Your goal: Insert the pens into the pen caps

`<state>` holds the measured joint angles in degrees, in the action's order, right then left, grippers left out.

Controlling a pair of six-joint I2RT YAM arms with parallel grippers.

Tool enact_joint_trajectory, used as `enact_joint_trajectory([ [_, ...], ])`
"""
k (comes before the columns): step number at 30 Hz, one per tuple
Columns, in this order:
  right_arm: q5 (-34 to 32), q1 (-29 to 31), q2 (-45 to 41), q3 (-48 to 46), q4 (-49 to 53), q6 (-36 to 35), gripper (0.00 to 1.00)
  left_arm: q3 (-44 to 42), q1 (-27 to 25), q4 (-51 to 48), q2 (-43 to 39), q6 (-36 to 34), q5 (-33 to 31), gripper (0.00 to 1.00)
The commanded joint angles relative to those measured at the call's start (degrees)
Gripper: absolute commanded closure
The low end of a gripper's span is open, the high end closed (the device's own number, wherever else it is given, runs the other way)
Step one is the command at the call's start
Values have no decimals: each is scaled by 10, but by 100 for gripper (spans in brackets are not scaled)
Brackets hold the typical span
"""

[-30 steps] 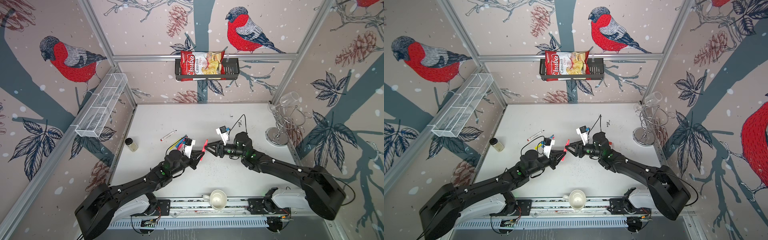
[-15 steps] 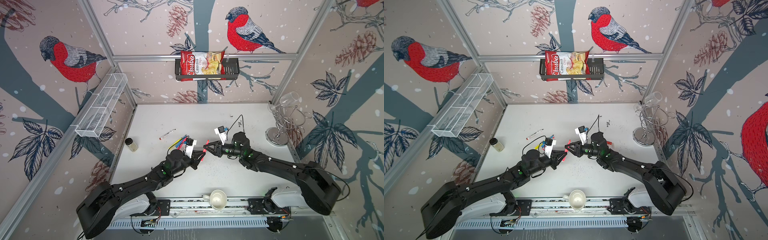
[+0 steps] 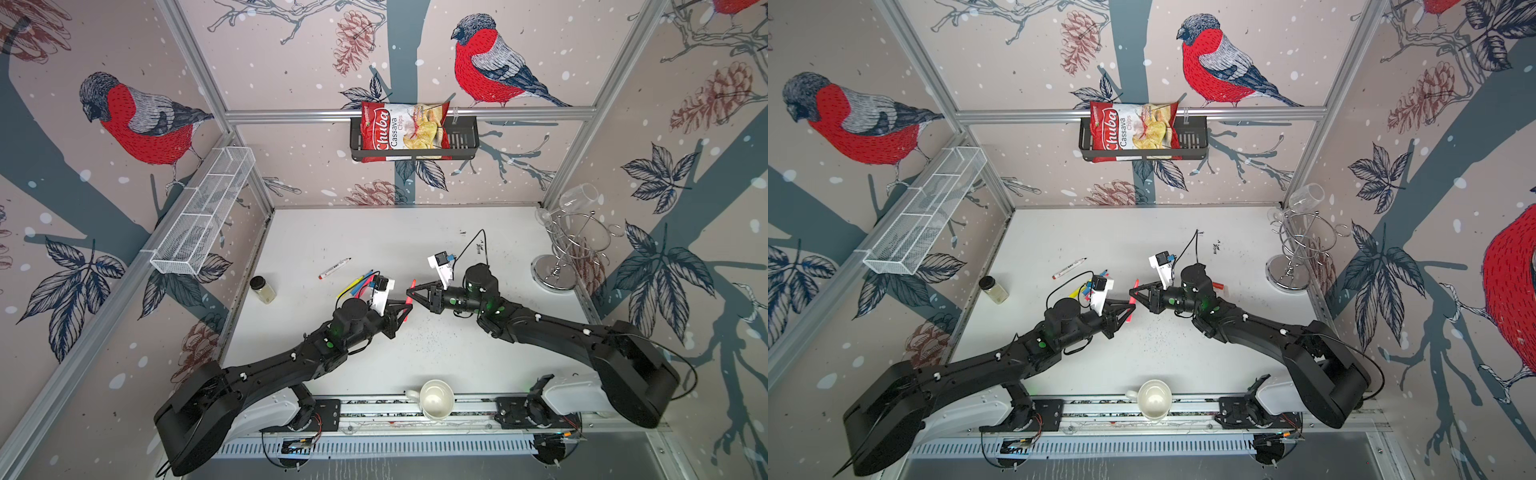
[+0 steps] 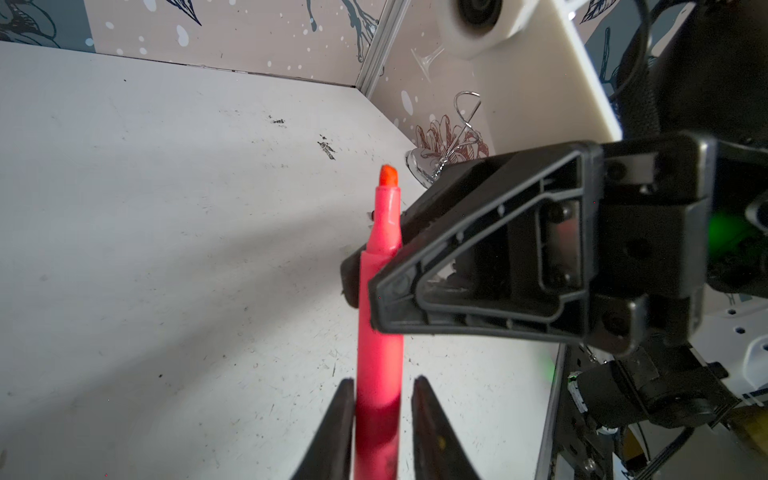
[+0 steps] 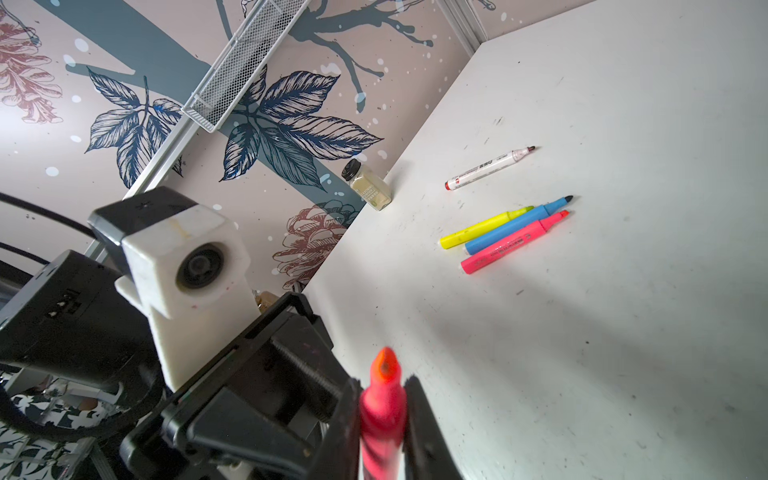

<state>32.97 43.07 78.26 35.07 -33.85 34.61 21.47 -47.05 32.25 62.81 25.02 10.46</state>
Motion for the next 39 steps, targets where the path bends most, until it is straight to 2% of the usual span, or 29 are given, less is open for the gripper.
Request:
enact_joint_trajectory([
  [1,5,2,0,6,-21,1,92,14,-1,7,8,-6,3,57],
  [8,3,7,-17,7,-7,-12,90,35,-1,-16,32,-9,8,57],
  [13,-5,9,-30,4,1,-18,90,48,-1,-22,50,-10,15,61],
  [20,-15,9,-33,1,12,-25,90,54,-1,-32,48,-13,9,82],
  [28,-23,13,-31,3,22,-30,88,54,-1,-39,45,-15,13,100],
  [31,-27,15,-33,4,28,-33,86,53,-1,-36,45,-14,13,100],
  [33,-27,16,-35,4,30,-37,89,53,-1,-37,47,-13,11,100],
  [35,-27,17,-37,4,32,-40,92,55,-1,-40,46,-11,8,83],
  [36,-29,17,-37,4,33,-40,92,55,-1,-41,46,-12,7,78],
  [39,-38,17,-39,5,36,-40,92,54,-1,-44,39,-13,1,71],
])
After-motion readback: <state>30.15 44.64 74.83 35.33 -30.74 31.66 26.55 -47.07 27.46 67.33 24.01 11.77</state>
